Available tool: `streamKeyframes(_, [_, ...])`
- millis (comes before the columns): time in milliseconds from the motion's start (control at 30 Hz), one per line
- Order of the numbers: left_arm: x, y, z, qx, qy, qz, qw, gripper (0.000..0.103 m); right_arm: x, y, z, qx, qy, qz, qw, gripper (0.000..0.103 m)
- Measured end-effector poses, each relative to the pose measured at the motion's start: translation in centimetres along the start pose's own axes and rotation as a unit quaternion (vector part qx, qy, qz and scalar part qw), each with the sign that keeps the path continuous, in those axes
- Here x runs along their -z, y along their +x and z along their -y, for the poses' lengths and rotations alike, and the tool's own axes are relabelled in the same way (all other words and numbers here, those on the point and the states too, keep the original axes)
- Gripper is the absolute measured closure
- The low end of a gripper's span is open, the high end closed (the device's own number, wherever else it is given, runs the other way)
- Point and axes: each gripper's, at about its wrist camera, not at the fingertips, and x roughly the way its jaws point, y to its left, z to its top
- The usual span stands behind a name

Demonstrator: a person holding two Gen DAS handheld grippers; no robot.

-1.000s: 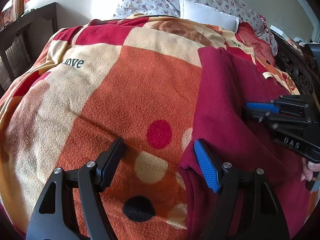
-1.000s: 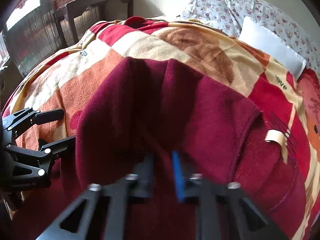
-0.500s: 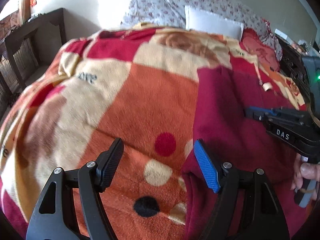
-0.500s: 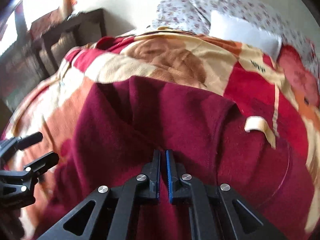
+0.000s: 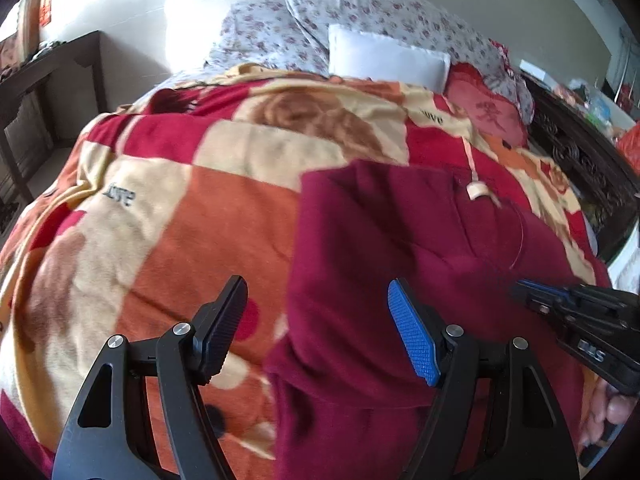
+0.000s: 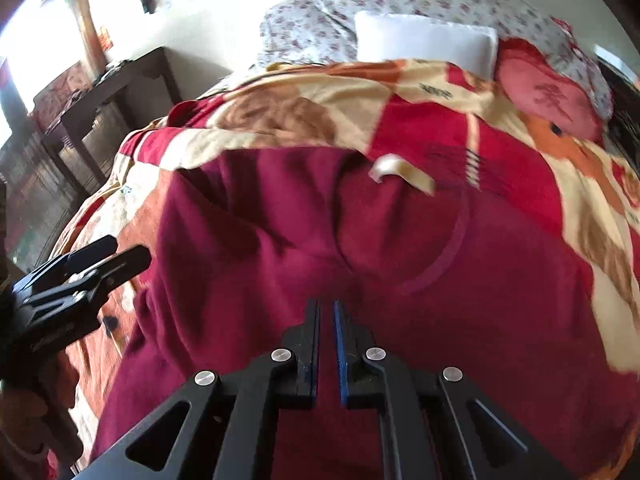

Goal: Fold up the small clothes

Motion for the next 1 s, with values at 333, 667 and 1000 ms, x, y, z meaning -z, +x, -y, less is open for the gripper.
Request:
streamKeyframes(333, [2.4,4.6,0.1,-0.025,-0.002,-0.058,0.998,0.03,6.2,-1.2,8.4,0.029,0.114,-0.005,0.993,0.097])
streamKeyframes(667, [2.7,2.4,0.7,-0.033,0.014,-0.053,0.9979,0.03,6.4,-3.4,10.2,0.033,0.171,0.018,0.985,0.095])
streamKeyframes(1000, [5.1,1.3,-0.6,-0.022,-0.028,-0.075,0.9966,0.03,8.1,-4.0,9.2,0.042,0.161,0.006,0.986,0.084])
